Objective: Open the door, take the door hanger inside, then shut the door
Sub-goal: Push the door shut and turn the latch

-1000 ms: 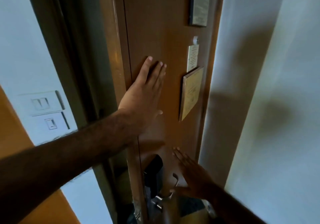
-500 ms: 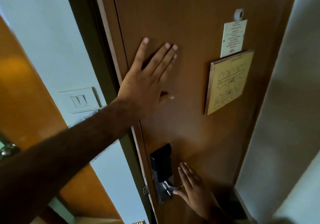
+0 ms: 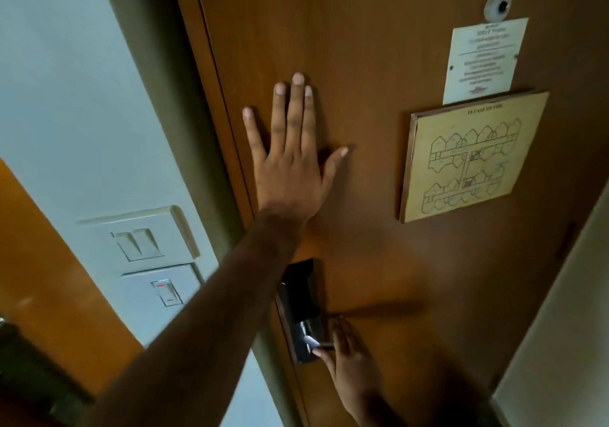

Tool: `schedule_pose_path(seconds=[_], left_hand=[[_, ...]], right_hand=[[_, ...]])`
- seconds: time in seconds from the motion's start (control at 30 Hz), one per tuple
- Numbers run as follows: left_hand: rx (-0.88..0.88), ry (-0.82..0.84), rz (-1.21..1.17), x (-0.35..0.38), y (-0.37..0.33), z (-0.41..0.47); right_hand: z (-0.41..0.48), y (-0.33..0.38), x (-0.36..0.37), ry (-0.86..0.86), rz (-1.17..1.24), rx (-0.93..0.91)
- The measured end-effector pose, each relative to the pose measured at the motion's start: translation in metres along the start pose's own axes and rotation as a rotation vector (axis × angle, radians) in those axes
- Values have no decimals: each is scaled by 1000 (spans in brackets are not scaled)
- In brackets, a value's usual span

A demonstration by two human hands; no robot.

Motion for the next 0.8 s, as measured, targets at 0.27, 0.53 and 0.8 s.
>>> schedule_pose_path(seconds=[0.27,0.53,0.8], left_hand=[[-176,-67,-65,90,18,18],[-192,-99,-62,138,33,33],[-198,-135,-87,153,37,37]], right_hand=[[83,10,28,95,-49,35],[130,5,45,43,-12,97],[145,3,51,52,24,130]])
Point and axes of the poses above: each hand's wrist, its own z-axis towards the middle knuckle, its own x-axis out of the palm, y = z × x, the point moved 8 cm from there along z, towards the middle knuckle, and after that the axes turned 6 degrees about -z, right-handed, at the moved point
